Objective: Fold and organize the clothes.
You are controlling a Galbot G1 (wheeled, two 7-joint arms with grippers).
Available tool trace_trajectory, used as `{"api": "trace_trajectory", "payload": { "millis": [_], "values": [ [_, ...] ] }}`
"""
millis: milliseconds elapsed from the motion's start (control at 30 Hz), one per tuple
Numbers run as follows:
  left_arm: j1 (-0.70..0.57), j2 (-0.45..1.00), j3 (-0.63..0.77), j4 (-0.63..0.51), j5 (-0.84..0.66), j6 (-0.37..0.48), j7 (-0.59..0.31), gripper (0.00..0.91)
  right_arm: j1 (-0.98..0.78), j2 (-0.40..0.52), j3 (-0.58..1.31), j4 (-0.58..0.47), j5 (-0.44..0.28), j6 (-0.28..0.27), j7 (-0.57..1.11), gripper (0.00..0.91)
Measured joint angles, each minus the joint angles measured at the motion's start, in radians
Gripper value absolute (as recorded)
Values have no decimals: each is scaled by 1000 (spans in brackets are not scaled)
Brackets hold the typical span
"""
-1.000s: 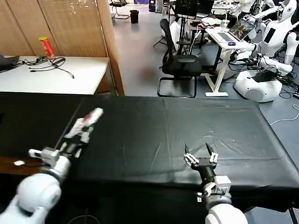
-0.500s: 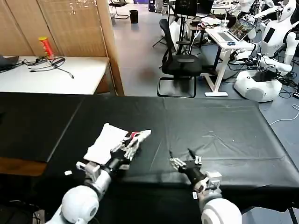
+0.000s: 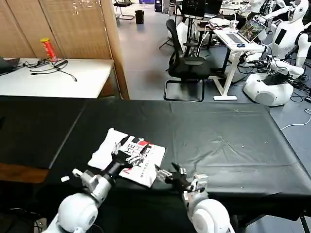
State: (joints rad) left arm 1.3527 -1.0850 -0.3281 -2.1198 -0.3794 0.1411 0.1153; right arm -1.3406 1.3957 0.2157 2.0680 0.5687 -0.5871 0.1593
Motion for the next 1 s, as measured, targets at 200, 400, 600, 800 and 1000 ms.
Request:
{"api": "trace_trajectory", "payload": {
  "millis": [200,400,600,800,1000],
  "values": [
    [20,0,-13,8,36,-12,-2,878,30,20,-21,-57,19,-3,3,410],
    [33,2,-27,12,45,-25,-3,878,45,23,-24,-87,16,-1,3,59],
    [39,0,-33,15,53,-30,-6,878,65,22,-20,-104,15,-9,-3,10],
    [55,0,-44,18,60,-41,-8,878,111,-28,33,-97,78,-58,-1,20],
    [74,-1,-55,21,58,-59,-18,878,173,-121,93,-96,92,-128,3,20]
  ]
}}
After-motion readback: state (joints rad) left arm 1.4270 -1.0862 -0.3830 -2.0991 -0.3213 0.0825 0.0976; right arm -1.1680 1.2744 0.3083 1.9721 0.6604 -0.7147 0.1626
